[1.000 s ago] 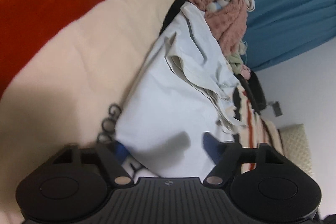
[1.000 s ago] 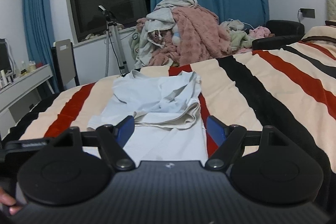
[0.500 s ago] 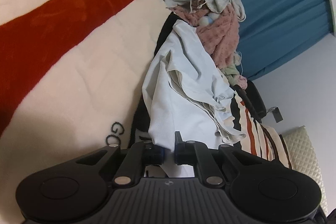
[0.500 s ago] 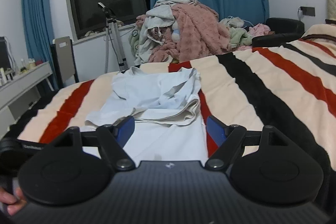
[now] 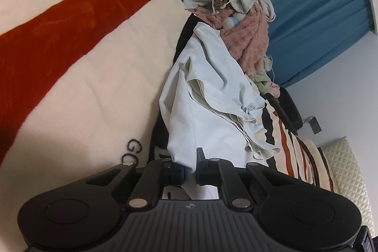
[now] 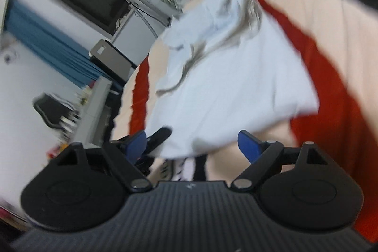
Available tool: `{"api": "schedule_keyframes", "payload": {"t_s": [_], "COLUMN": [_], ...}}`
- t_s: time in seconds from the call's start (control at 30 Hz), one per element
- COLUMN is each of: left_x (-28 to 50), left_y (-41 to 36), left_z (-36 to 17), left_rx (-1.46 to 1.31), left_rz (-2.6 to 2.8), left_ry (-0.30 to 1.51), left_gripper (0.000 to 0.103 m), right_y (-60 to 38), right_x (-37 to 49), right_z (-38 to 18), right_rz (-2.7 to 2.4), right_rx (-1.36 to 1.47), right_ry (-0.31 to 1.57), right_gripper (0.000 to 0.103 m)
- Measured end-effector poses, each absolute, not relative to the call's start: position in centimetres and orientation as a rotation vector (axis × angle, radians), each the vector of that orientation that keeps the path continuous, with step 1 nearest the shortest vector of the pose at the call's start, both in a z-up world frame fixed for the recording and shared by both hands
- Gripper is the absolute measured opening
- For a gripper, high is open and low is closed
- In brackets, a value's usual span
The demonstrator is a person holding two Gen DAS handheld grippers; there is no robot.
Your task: Fold clothes
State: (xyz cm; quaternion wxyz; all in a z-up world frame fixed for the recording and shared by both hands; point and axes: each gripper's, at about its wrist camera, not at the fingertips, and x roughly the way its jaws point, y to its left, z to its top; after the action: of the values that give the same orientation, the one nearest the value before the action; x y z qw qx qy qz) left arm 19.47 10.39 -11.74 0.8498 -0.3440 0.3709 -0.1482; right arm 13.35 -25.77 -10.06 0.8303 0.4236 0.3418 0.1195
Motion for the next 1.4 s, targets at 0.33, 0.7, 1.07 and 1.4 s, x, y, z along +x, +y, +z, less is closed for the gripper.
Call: {"api": "schedule_keyframes", "payload": {"t_s": [0.33, 0.7, 1.07, 1.4], "left_x": [19.6, 19.4, 19.3, 17.3], "left_y": [10.6, 11.1, 11.3, 11.4], "left_z": [-11.9, -11.8, -11.7, -9.1], "left_rx": [-0.742, -0.768, -0.772, -0.696], "left_rz": [-0.313, -0.314, -0.317, -0.322], "left_ry": [0.769, 0.751, 0.736, 0.623], "left_gripper": [0.009, 0.009, 0.008, 0.006], "right_y": [-27.8, -30.8, -32.4, -32.0], "right_x": [13.7, 12.2, 11.6, 10.7], "right_z": [-15.6, -16.9, -17.2, -12.4], "right_rz": [0.234, -0.030, -0.100, -0.010], "right_rx": [1.312, 1.373, 1.327, 1.144], "right_ry": [0.741, 0.645, 0.574, 0.428], "right_gripper": [0.075, 0.037, 0.026, 0.009]}}
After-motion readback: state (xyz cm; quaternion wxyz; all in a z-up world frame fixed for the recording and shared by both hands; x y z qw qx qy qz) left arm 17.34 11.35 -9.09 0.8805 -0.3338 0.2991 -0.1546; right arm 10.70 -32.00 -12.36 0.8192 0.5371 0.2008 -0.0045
